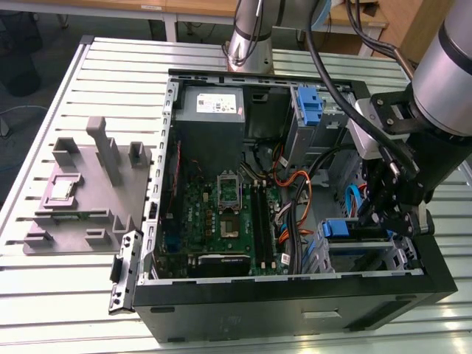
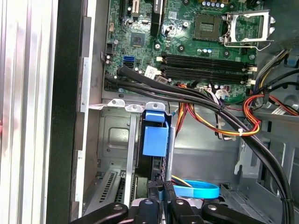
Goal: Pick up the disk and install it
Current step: 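Insert the first disk wire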
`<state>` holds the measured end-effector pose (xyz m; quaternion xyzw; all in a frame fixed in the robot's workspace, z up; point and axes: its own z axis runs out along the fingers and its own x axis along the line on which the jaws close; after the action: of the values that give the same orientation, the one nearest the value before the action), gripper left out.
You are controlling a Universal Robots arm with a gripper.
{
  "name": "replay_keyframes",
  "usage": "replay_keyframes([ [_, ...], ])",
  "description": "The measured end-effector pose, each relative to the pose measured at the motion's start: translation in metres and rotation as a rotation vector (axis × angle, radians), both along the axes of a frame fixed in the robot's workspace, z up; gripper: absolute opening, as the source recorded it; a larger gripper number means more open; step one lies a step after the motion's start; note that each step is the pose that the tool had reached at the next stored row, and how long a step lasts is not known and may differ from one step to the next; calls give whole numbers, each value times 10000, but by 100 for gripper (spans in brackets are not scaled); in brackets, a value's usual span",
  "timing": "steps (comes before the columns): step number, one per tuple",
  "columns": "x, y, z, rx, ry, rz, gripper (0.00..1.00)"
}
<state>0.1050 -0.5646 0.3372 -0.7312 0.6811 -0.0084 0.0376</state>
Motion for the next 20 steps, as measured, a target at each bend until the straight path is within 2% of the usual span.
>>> replay_keyframes([
  [20,-2,-1,-34,-2,-2,0,16],
])
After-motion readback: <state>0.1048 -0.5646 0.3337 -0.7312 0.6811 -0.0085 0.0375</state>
